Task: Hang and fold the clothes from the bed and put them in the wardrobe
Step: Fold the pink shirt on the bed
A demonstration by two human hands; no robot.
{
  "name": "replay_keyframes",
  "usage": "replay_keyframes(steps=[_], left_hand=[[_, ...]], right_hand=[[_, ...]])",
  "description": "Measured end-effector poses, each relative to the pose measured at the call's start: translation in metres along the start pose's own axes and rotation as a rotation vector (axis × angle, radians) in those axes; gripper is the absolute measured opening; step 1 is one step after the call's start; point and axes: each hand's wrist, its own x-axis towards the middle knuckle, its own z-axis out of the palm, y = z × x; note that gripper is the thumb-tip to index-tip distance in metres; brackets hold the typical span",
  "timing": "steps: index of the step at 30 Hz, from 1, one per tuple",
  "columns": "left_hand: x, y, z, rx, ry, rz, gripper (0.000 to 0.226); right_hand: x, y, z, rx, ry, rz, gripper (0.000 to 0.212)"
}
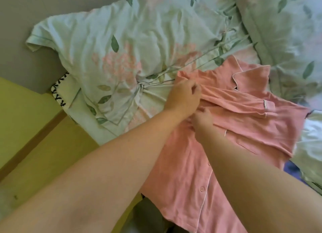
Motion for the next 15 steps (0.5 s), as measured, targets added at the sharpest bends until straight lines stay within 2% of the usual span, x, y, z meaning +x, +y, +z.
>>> replay_keyframes(steps=[3, 6, 11, 13, 15], left_hand=[[-0.020, -0.050, 0.021, 0.213, -0.171, -0.234, 0.019], [-0.037, -0.074, 0.041, 0.371, -0.353, -0.241, 0.024], [-0.043, -0.087, 0.056, 0.485, -0.262, -0.251, 0.029], [-0.042, -0.089, 0.059, 0.506, -0.214, -0.282, 0.029], [-0.038, -0.091, 0.062, 0.463, -0.168, -0.308, 0.039]], right_hand=[[0.012, 0.013, -0.032, -0.229, 0.142, -0.054, 0.037], [0.023, 0.011, -0.064, -0.452, 0.274, -0.182, 0.026], [0.038, 0.002, -0.109, -1.046, 0.461, -0.388, 0.039], [0.048, -0.001, -0.128, -1.238, 0.463, -0.409, 0.046], [0.059, -0.001, -0.149, -1.337, 0.473, -0.370, 0.049]])
